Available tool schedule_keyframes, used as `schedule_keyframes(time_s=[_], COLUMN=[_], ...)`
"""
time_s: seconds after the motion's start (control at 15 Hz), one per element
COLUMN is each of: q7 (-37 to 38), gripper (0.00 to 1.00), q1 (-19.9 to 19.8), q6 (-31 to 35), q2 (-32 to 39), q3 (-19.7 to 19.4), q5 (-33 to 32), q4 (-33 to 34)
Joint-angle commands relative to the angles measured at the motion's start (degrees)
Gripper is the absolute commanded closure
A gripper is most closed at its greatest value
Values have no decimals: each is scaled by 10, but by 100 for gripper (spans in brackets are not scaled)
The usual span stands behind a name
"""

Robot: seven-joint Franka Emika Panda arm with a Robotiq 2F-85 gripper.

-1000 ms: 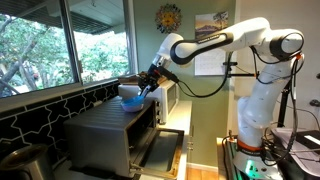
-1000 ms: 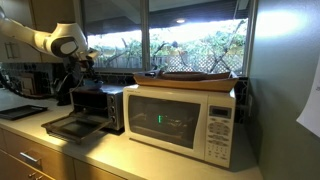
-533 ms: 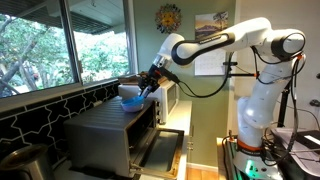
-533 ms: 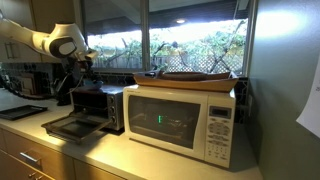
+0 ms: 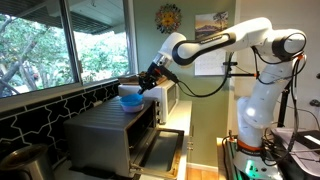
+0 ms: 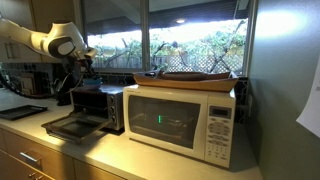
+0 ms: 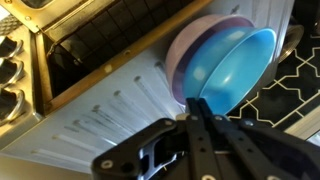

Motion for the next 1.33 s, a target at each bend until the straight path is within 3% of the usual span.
schedule_keyframes(time_s=[0.0,0.53,0.6,0.73,1.13,1.2,1.27], q7=[-20,-26,-22,-22,-19,-19,-18], gripper=[99,99,71,64,21,61,57], q1=[14,17,16,18,26,28,28], q6=[24,30,29,28,24,23,22], q2=[-17,-22,-22,-19,-7,-6,-6], q3=[-10,-16,-16,-16,-13,-13,-12], q5=[20,38,38,42,56,56,55], q4=[-28,-51,-52,-52,-49,-49,-49])
